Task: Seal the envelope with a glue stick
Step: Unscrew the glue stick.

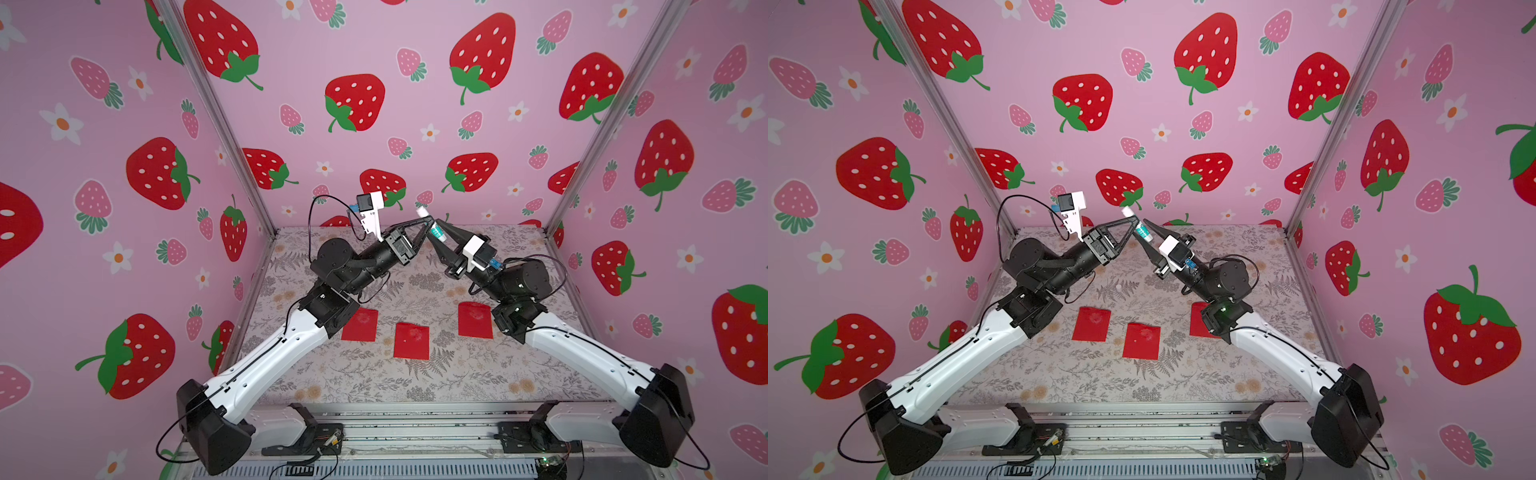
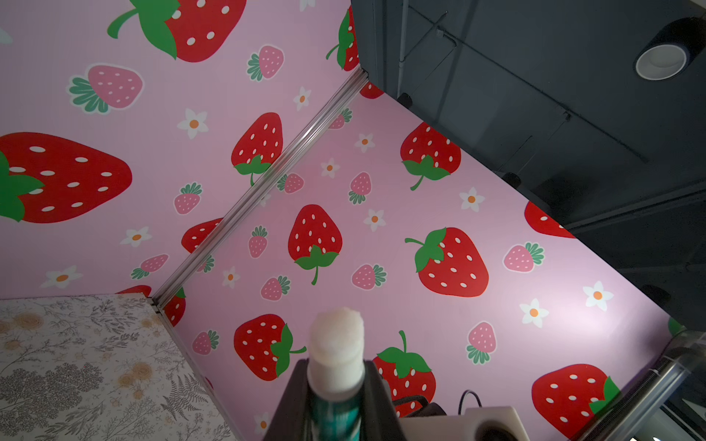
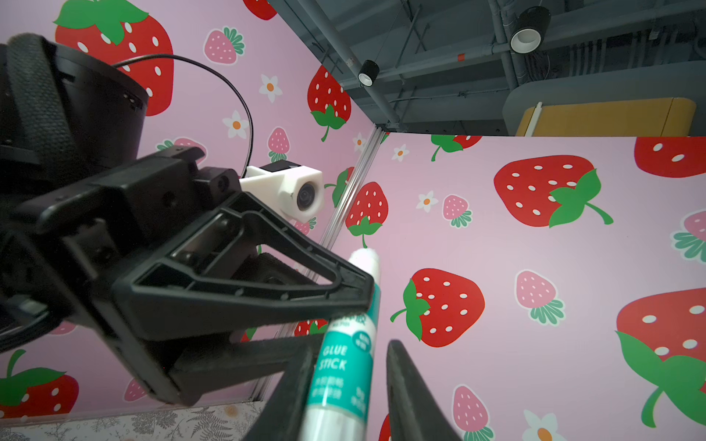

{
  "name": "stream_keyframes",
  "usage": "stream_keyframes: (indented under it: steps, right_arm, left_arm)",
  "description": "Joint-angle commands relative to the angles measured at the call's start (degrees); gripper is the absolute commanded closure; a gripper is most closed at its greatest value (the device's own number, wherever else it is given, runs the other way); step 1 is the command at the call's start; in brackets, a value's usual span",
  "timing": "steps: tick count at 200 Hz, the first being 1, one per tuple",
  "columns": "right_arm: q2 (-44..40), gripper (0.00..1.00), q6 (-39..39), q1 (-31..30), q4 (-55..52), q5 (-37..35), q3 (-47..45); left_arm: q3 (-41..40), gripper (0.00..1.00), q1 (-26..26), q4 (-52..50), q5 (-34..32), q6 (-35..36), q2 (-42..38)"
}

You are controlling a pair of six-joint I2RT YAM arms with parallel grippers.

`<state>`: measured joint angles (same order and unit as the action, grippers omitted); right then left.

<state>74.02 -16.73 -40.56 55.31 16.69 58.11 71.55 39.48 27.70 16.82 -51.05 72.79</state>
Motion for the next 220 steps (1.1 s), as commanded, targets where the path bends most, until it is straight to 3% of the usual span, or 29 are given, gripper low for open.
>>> stream_keyframes:
  steps: [1, 76, 128, 186, 220]
  right_arm:
    - [0.41, 0.67, 0.71, 0.2, 4.84, -4.07, 2.89]
    - [1.09, 0.68, 1.09, 0.17, 5.39, -5.61, 3.42]
    - [0.81, 0.86, 0.78, 0.2, 4.17, -6.2, 3.33]
    - [-1.35, 0.98, -1.23, 1.27, -8.38, -14.35, 3.87]
    - [-3.55, 1.0, 4.29, 6.44, -23.71, -13.88, 6.17]
  left_arm:
    - [-1.31, 1.0, 0.32, 0.12, 0.73, -0.3, -0.59]
    - [-1.93, 1.0, 0.27, -1.62, -1.18, 0.34, -1.7]
    - [-2.19, 1.0, 0.29, -2.7, -2.39, -0.29, -1.59]
    - [-4.26, 0.55, -3.76, -12.8, -4.35, 8.93, -5.53]
    - [-3.35, 0.5, -7.32, -22.69, -1.02, 16.81, -6.3]
